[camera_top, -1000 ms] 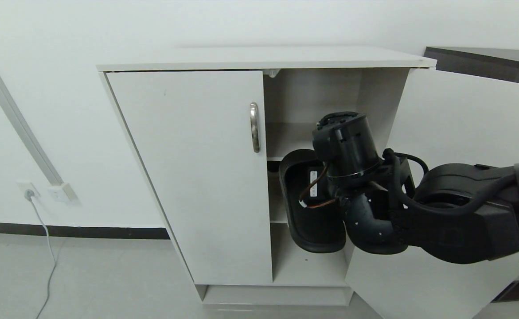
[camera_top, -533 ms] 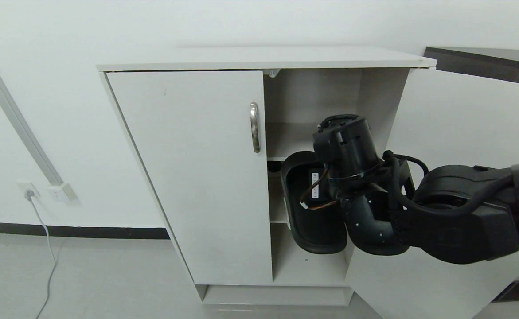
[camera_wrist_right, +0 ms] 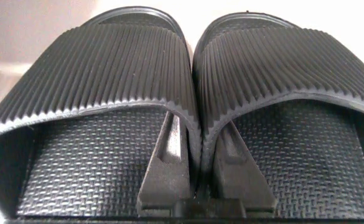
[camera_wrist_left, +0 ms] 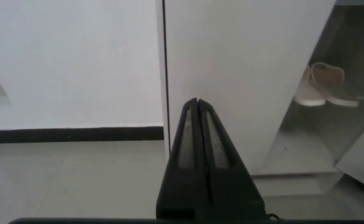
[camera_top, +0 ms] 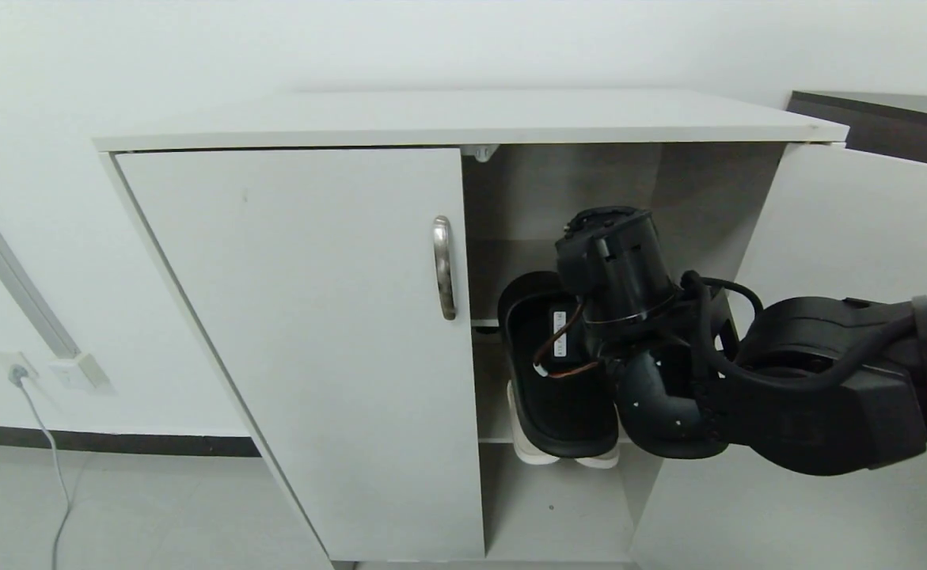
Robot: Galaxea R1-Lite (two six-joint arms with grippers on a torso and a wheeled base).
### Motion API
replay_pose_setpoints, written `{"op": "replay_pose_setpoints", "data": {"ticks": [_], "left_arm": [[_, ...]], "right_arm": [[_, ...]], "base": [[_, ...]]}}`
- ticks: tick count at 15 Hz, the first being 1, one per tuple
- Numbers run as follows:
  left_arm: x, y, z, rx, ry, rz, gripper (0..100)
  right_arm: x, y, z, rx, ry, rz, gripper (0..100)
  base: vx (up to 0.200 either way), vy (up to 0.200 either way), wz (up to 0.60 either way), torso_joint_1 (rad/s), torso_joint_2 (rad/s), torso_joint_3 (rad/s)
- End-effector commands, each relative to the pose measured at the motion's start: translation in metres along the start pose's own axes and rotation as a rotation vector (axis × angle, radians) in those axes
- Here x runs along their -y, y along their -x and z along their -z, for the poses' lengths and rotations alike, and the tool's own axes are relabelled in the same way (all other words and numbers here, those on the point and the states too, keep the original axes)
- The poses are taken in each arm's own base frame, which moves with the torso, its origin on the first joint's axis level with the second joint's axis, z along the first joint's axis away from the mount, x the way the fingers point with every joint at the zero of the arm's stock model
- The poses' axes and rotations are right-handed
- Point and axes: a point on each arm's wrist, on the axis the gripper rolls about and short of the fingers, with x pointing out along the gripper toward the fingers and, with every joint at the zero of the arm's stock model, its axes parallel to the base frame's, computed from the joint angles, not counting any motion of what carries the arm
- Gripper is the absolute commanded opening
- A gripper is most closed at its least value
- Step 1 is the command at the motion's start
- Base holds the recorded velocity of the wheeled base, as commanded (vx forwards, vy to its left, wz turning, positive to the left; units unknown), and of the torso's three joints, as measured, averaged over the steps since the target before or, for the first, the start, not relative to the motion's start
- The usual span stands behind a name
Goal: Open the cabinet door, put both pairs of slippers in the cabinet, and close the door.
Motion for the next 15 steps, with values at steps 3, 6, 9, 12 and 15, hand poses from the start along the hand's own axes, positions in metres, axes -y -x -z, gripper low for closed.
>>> {"op": "replay_pose_setpoints", "data": {"ticks": [3,6,9,12,15], "left_arm": [[0.0,0.0,0.0,-0.001,0.002,-0.001,0],[0.0,0.0,0.0,-0.001,0.002,-0.001,0],[0.0,0.0,0.0,-0.001,0.002,-0.002,0],[0.0,0.0,0.0,-0.001,0.0,-0.001,0],[0.0,0.0,0.0,-0.001,-0.002,-0.001,0]], "right_arm": [[0.0,-0.004,-0.001,-0.001,-0.003,-0.001,0],[0.0,-0.018,-0.005,-0.009,-0.019,-0.017,0],[-0.003,-0.037,-0.006,-0.016,-0.033,-0.021,0],[-0.003,-0.062,-0.01,-0.006,-0.054,0.01,0],[0.0,-0.082,-0.013,0.004,-0.066,0.041,0]], "base": [[0.067,0.0,0.0,0.001,0.0,0.002],[0.0,0.0,0.0,0.0,0.0,0.0],[0.0,0.0,0.0,0.0,0.0,0.0],[0.0,0.0,0.0,0.0,0.0,0.0],[0.0,0.0,0.0,0.0,0.0,0.0]]}}
